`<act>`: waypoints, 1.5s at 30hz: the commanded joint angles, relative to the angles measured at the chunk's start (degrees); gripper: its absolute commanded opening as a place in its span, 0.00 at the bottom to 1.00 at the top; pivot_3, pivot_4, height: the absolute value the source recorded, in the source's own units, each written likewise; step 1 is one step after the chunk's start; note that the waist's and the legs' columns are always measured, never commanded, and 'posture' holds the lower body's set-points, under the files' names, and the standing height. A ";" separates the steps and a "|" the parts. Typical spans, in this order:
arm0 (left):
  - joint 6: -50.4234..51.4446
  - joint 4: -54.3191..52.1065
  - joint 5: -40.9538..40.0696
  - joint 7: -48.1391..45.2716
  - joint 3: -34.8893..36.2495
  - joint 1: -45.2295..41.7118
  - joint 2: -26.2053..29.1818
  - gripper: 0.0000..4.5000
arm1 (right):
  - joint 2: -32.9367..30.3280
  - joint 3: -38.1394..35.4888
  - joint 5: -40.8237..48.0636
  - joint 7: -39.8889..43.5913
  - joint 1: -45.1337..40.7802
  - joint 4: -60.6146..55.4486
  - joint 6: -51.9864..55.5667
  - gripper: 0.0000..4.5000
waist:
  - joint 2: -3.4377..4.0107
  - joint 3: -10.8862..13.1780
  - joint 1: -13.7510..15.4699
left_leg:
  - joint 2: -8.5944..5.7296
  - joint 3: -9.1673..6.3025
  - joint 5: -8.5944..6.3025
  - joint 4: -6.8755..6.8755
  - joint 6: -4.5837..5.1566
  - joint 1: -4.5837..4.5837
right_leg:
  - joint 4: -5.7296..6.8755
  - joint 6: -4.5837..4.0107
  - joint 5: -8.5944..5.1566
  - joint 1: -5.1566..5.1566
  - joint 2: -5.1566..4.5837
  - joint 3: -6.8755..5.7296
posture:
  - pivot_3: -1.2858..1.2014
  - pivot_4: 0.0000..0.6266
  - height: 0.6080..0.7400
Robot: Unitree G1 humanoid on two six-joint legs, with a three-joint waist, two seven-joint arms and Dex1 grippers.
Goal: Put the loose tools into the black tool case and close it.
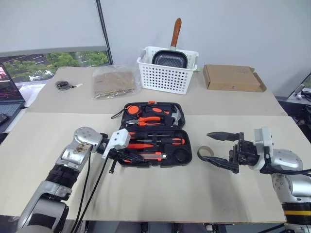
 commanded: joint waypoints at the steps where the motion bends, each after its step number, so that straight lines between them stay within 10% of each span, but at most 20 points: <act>1: 2.49 -3.30 -1.66 1.33 3.89 -0.28 3.11 0.01 | -0.11 -0.46 0.39 0.49 -1.39 -0.08 -0.87 1.00 | 0.01 0.00 -0.09 | 0.00 0.04 -0.01 -0.05 -0.02 -0.11 | 0.00 -0.05 -0.01 -0.14 0.03 0.03 | 0.52 0.24 0.70; 45: -0.76 -0.69 5.98 -2.81 -1.10 -0.91 7.59 0.01 | -0.38 -0.77 0.32 0.34 -1.16 -0.03 -1.27 1.00 | 0.00 0.00 0.05 | 0.02 0.16 -0.12 0.00 -0.06 -0.19 | 0.00 -0.08 -0.10 -0.21 0.26 0.06 | 0.52 0.24 0.70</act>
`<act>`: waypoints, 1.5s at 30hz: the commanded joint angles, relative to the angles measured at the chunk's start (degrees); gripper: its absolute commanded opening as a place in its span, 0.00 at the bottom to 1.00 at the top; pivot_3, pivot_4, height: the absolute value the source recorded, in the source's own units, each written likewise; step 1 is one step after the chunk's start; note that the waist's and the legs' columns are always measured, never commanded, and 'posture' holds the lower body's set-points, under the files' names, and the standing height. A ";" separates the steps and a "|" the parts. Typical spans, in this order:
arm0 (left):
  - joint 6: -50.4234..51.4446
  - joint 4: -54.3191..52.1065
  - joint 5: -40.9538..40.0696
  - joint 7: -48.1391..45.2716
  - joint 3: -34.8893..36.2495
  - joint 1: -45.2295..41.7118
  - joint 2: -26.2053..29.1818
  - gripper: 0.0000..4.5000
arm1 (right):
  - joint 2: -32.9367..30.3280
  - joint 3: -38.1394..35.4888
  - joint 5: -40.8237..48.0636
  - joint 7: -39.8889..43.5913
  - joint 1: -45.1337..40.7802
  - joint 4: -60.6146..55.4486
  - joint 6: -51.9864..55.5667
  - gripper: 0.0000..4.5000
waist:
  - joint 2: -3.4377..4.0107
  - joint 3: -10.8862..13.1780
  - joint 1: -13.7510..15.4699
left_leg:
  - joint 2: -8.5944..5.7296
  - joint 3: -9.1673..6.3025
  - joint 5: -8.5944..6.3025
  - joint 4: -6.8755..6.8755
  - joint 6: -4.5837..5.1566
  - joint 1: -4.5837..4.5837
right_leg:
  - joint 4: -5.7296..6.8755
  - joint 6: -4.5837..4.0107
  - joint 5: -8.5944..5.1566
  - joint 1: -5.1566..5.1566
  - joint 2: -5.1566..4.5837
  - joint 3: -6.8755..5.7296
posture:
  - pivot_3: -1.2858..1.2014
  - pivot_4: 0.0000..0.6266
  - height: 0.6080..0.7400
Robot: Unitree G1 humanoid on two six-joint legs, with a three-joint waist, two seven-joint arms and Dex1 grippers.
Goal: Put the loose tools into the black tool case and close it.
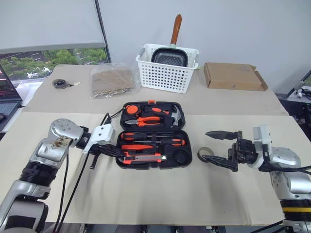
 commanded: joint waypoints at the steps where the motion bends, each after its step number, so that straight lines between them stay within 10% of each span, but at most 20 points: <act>1: -0.98 0.19 0.65 -0.65 -1.63 -0.95 -1.08 0.01 | -0.51 -1.70 0.39 -0.05 -0.26 -1.28 -1.26 1.00 | 0.00 0.00 0.00 | 0.00 0.00 0.00 0.00 0.00 0.00 | 0.00 0.00 0.00 0.00 0.00 0.00 | 0.52 0.24 0.70; 14: -2.25 1.03 1.03 -0.02 -1.29 -1.98 -3.40 0.01 | -0.44 -1.95 0.42 -0.63 0.30 -1.90 -1.32 1.00 | 0.00 0.00 0.02 | -0.01 0.01 0.00 0.05 0.00 0.06 | 0.01 0.00 0.00 0.07 0.01 0.01 | 0.52 0.24 0.70; 25: 1.08 -2.67 -3.68 -2.89 5.78 1.40 6.94 0.01 | 0.08 -1.39 0.41 -0.67 0.32 -1.81 -1.62 1.00 | 0.00 0.00 -0.97 | 0.04 0.01 0.02 0.03 -0.03 0.09 | 0.07 -0.01 0.00 0.04 0.05 0.04 | 0.52 0.24 0.70; 45: -4.82 -0.39 2.20 -2.91 -1.65 1.08 5.60 0.01 | -0.43 -1.50 0.32 -0.10 -0.65 -1.16 -1.68 1.00 | 0.00 0.00 -1.20 | 0.03 0.04 0.02 0.06 -0.04 0.12 | 0.10 -0.01 0.01 0.07 0.06 0.06 | 0.52 0.24 0.70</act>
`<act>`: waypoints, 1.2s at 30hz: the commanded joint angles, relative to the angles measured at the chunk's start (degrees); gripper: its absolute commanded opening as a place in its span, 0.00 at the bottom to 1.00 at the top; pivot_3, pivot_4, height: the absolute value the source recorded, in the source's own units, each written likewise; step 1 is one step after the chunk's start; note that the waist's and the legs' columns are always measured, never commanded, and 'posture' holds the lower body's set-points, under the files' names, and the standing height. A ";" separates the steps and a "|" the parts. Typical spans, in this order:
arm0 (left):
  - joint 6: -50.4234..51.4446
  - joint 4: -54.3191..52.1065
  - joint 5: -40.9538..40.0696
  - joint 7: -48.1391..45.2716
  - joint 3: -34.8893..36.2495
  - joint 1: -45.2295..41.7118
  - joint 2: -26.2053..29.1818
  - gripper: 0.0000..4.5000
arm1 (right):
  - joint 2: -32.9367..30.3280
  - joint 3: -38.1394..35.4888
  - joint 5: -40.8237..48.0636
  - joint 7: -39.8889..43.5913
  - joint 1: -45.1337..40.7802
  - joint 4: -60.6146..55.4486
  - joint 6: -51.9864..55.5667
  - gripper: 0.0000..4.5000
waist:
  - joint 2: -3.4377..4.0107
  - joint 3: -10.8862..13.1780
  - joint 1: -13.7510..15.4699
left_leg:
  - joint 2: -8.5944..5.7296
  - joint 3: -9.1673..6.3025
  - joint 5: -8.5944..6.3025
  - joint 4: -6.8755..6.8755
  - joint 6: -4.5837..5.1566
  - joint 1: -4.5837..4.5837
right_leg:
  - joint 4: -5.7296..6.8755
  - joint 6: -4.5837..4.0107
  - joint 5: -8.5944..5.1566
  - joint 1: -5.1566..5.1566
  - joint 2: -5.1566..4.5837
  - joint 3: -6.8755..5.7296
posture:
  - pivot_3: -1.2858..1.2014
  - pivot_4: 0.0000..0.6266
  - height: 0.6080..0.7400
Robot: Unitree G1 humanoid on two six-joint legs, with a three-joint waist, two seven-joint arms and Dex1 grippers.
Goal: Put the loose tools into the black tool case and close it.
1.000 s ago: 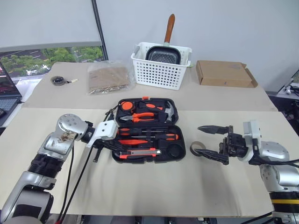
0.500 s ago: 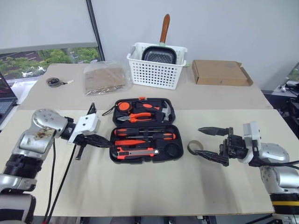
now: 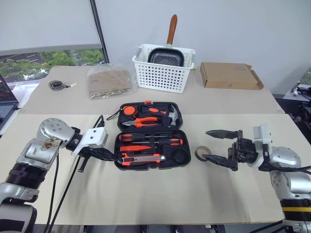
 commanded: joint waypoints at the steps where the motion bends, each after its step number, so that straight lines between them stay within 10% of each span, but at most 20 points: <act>1: -2.69 0.99 2.70 0.19 -1.48 -0.57 0.01 0.01 | -0.48 -1.46 0.34 0.02 -0.37 -1.16 -1.09 1.00 | 0.00 0.00 0.02 | 0.00 0.00 0.00 0.01 0.00 0.03 | 0.01 0.00 0.00 0.02 0.00 0.00 | 0.52 0.24 0.70; 36: -2.80 3.36 4.28 1.07 -2.00 -4.10 -4.40 0.01 | -0.51 -1.43 0.29 -0.60 -0.10 -1.64 -0.88 1.00 | 0.01 -0.01 1.36 | -0.01 -0.02 -0.01 0.18 0.02 -0.03 | 0.02 -0.02 0.03 0.04 0.01 0.01 | 0.52 0.24 0.70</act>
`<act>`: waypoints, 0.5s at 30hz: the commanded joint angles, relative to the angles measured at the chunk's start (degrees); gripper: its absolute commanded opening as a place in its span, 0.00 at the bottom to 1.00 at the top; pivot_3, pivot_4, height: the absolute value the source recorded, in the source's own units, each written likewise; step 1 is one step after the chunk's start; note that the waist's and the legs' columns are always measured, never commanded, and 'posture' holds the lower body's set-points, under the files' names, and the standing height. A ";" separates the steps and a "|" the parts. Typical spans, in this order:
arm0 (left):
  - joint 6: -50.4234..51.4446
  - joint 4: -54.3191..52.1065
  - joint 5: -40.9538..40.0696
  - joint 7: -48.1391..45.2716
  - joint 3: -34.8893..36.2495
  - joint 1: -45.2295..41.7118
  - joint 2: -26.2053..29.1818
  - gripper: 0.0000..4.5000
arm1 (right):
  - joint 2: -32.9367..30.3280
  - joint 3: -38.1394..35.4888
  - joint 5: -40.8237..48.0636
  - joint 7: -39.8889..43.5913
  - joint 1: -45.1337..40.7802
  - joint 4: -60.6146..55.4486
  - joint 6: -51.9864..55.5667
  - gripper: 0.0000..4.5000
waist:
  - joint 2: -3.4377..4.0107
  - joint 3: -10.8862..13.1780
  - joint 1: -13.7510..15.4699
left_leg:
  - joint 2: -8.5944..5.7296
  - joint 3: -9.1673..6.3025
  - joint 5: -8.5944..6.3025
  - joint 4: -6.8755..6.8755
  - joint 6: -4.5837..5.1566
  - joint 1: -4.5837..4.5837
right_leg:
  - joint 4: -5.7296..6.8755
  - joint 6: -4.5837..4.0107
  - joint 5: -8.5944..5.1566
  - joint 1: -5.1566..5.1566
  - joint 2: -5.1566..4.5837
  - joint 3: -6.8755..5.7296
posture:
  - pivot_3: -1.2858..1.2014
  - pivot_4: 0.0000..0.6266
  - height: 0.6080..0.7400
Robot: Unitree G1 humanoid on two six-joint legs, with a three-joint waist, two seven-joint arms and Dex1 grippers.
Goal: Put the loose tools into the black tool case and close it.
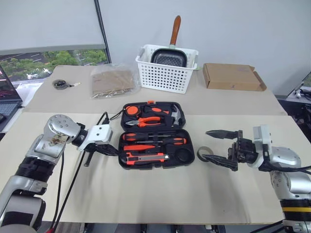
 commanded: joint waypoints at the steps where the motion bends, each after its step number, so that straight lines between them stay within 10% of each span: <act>1: -0.26 -2.94 -0.62 -0.68 -1.09 0.90 -0.83 0.01 | -0.49 -1.40 0.29 -0.24 -0.23 -1.63 -0.89 1.00 | 0.00 0.00 0.15 | 0.00 0.00 0.00 -0.01 0.00 0.00 | 0.00 0.00 0.00 0.00 0.00 0.00 | 0.52 0.24 0.70; 15: 1.04 -4.49 -1.43 -0.84 -0.70 2.16 -1.53 0.01 | -0.12 -1.22 0.04 -0.42 -0.07 -1.44 -1.34 1.00 | 0.00 0.00 0.16 | -0.01 -0.01 -0.02 0.01 0.03 0.01 | -0.01 0.00 0.00 0.03 -0.01 -0.01 | 0.52 0.24 0.70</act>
